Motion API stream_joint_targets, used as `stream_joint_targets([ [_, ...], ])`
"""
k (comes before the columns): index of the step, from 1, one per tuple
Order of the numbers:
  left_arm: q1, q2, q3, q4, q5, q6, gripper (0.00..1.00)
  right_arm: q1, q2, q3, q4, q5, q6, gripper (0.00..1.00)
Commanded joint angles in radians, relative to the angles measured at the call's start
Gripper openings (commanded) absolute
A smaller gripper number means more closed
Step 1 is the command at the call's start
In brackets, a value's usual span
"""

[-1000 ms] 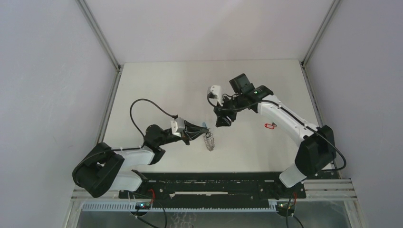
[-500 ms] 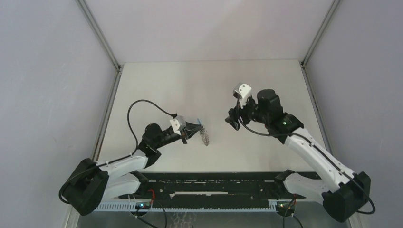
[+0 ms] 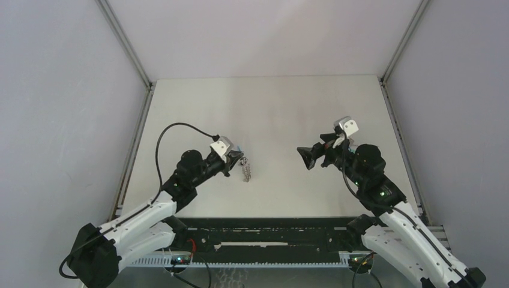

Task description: Put the keys on the keyring

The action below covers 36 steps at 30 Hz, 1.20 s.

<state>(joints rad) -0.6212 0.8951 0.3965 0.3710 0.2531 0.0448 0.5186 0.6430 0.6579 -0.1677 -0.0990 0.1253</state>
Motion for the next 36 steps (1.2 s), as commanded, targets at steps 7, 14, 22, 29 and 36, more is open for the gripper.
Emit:
stream_joint_targets([
  [7, 0.002, 0.133, 0.228, -0.232, -0.108, -0.007, 0.00, -0.003, -0.188, -0.008, -0.071, 0.079, 0.051, 1.00],
  [14, 0.002, 0.373, 0.358, -0.247, -0.085, 0.000, 0.03, -0.003, -0.274, -0.008, -0.143, 0.195, 0.035, 1.00],
  [22, 0.000, 0.666, 0.533, -0.228, -0.031, -0.015, 0.05, -0.003, -0.337, -0.008, -0.178, 0.264, 0.031, 1.00],
  [29, 0.000, 0.718, 0.586, -0.194, -0.044, -0.048, 0.15, -0.003, -0.354, -0.007, -0.203, 0.280, 0.037, 1.00],
  [36, 0.004, 0.575, 0.521, -0.181, -0.193, -0.086, 0.35, -0.002, -0.371, 0.012, -0.233, 0.312, 0.039, 1.00],
])
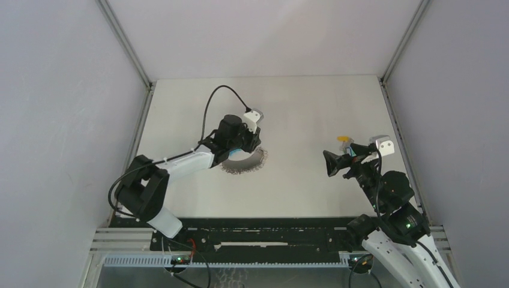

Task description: Put the keys on the keyring

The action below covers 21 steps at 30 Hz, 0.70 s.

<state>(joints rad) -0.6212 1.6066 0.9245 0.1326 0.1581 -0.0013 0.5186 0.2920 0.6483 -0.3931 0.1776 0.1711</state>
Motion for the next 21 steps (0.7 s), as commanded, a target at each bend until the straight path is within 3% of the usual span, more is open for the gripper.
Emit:
stream_joint_targets([
  [1, 0.008, -0.172, -0.024, 0.060, -0.122, -0.050, 0.38, -0.002, -0.024, 0.023, -0.012, 0.046, -0.008, 1.00],
  [3, 0.023, -0.252, -0.070, 0.062, -0.150, -0.071, 0.52, -0.003, -0.032, 0.029, -0.025, 0.066, -0.011, 1.00],
  [4, 0.036, -0.309, -0.090, 0.061, -0.158, -0.088, 0.67, -0.002, -0.036, 0.034, -0.034, 0.076, -0.012, 1.00],
  [5, 0.048, -0.353, -0.109, 0.055, -0.169, -0.107, 0.93, -0.002, -0.038, 0.040, -0.045, 0.083, -0.015, 1.00],
  [6, 0.062, -0.401, -0.132, 0.050, -0.182, -0.126, 0.99, -0.002, -0.040, 0.047, -0.057, 0.091, -0.019, 1.00],
  [16, 0.130, -0.867, -0.326, -0.120, -0.378, -0.331, 1.00, -0.003, -0.114, 0.083, -0.135, 0.215, -0.038, 1.00],
  [21, 0.130, -1.057, -0.290, -0.366, -0.518, -0.478, 1.00, -0.002, -0.150, 0.077, -0.154, 0.252, -0.030, 1.00],
])
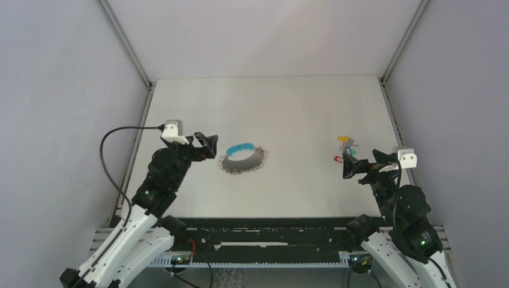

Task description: Put the keys on the keyring

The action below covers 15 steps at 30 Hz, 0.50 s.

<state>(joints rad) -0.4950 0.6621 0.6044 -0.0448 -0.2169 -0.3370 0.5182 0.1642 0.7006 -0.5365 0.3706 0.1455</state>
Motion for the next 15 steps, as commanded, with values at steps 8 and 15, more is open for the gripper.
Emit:
stream_joint_targets([
  [8, 0.004, -0.323, 0.179, -0.481, -0.162, -0.058, 1.00, -0.003, -0.073, -0.009, -0.010, 0.088, 0.007, 1.00],
  [15, 0.004, -0.468, 0.153, -0.480, -0.233, 0.117, 1.00, -0.003, -0.101, -0.011, -0.048, 0.054, 0.012, 1.00],
])
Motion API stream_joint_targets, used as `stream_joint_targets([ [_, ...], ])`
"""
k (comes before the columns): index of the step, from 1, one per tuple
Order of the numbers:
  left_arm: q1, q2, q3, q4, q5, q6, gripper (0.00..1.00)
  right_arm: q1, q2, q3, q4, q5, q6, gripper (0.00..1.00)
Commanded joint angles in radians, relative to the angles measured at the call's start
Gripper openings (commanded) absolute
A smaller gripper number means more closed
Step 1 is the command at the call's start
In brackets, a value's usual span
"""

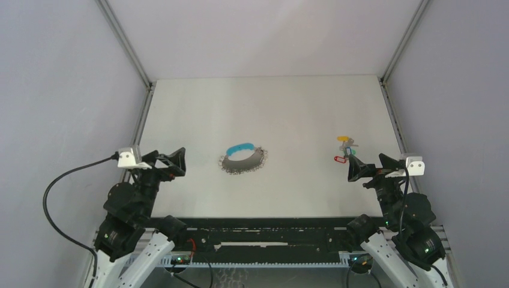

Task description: Put the keys on the keyring

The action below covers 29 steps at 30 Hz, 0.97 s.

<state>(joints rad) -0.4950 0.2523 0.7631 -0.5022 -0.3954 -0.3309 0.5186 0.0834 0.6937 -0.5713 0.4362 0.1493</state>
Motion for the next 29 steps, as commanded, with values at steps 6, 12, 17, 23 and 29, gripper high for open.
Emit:
stream_joint_targets([
  [6, 0.039, -0.129, -0.096, 0.006, -0.032, 0.164, 1.00, -0.003, -0.021, -0.017, -0.011, -0.038, 0.005, 1.00],
  [12, 0.057, -0.130, -0.106, -0.012, 0.008, 0.183, 1.00, -0.017, -0.007, -0.020, -0.007, -0.055, -0.001, 1.00],
  [17, 0.076, -0.148, -0.114, -0.004, 0.014, 0.193, 1.00, -0.025, -0.009, -0.020, -0.012, -0.064, 0.000, 1.00],
  [23, 0.096, -0.142, -0.113, -0.006, 0.028, 0.182, 1.00, -0.028, -0.008, -0.023, -0.006, -0.068, -0.003, 1.00],
  [29, 0.119, -0.145, -0.116, 0.003, 0.053, 0.178, 1.00, -0.032, -0.007, -0.023, -0.007, -0.072, -0.004, 1.00],
])
